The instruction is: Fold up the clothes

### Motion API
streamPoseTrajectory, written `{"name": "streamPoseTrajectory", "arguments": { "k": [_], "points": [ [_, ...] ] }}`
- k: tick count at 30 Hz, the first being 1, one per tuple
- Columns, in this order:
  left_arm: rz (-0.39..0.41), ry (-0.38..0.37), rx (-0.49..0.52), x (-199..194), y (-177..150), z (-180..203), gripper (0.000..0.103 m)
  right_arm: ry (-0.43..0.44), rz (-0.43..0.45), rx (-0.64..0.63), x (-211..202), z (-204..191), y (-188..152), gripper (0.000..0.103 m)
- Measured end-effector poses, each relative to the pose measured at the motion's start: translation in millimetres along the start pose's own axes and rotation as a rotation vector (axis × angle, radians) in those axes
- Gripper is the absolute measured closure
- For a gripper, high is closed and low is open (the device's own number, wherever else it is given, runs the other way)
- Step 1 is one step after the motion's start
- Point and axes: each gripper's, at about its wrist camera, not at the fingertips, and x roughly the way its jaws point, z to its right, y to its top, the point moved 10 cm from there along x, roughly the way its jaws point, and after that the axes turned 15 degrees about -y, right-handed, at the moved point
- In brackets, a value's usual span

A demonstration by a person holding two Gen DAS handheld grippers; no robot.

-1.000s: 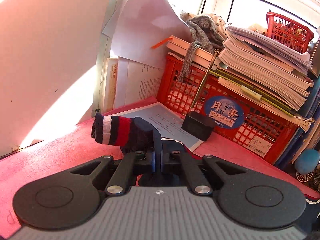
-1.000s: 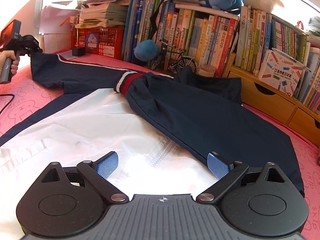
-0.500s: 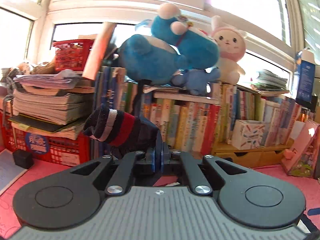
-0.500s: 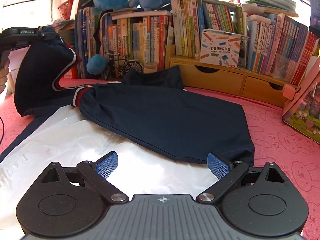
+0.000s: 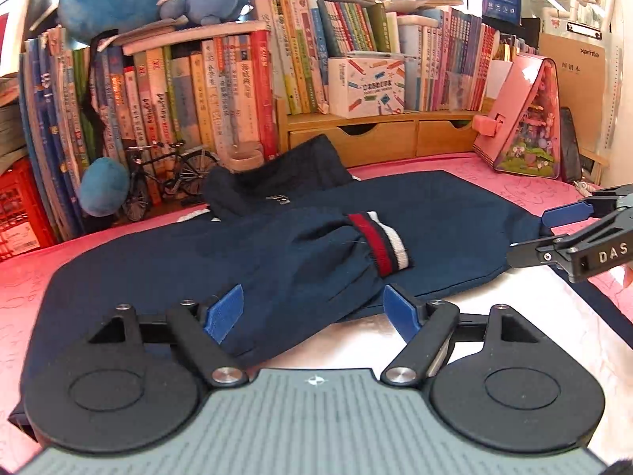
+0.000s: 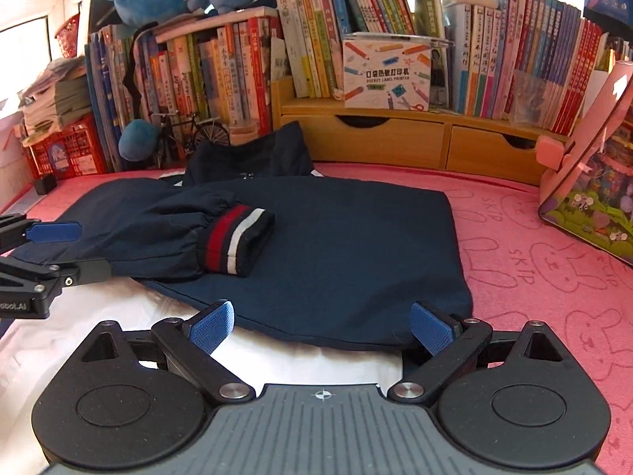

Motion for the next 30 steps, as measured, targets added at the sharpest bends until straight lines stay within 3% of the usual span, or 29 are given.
{"name": "streamPoseTrajectory", "arguments": {
  "k": [3, 5, 7, 8, 9, 10, 12, 16, 21, 26, 30],
  "points": [
    [0.035, 0.123, 0.003, -29, -2, -36, 0.017, 0.042, -0.036, 0.036, 36, -37, 20, 0.006],
    [0.035, 0.165, -0.03, -39, -8, -56, 0.017, 0.045, -0.06, 0.077, 62, -50, 28, 0.006],
    [0.034, 0.204, -0.066, -47, -13, -74, 0.017, 0.062, -0.114, 0.158, 90, -62, 32, 0.013],
    [0.034, 0.224, -0.084, -52, -16, -83, 0.017, 0.085, -0.127, 0.202, 97, -65, 33, 0.021],
    [0.033, 0.243, -0.102, -56, -19, -93, 0.017, 0.111, -0.124, 0.227, 99, -67, 36, 0.049],
    [0.032, 0.263, -0.12, -61, -22, -102, 0.017, 0.135, -0.123, 0.251, 100, -70, 39, 0.068],
    [0.031, 0.302, -0.156, -70, -29, -120, 0.017, 0.158, -0.139, 0.274, 97, -68, 41, 0.085],
    [0.044, 0.315, -0.179, -69, -26, -129, 0.017, 0.119, -0.073, 0.189, 76, -49, 56, 0.088],
    [0.056, 0.298, -0.137, -56, -14, -119, 0.017, -0.053, -0.012, 0.08, 53, 5, 81, 0.088],
    [0.043, 0.284, -0.098, -36, -9, -108, 0.016, -0.18, -0.026, -0.006, 62, 48, 79, 0.087],
    [-0.018, 0.295, -0.074, -18, -20, -104, 0.016, -0.205, -0.074, -0.039, 84, 51, 60, 0.083]
  ]
}}
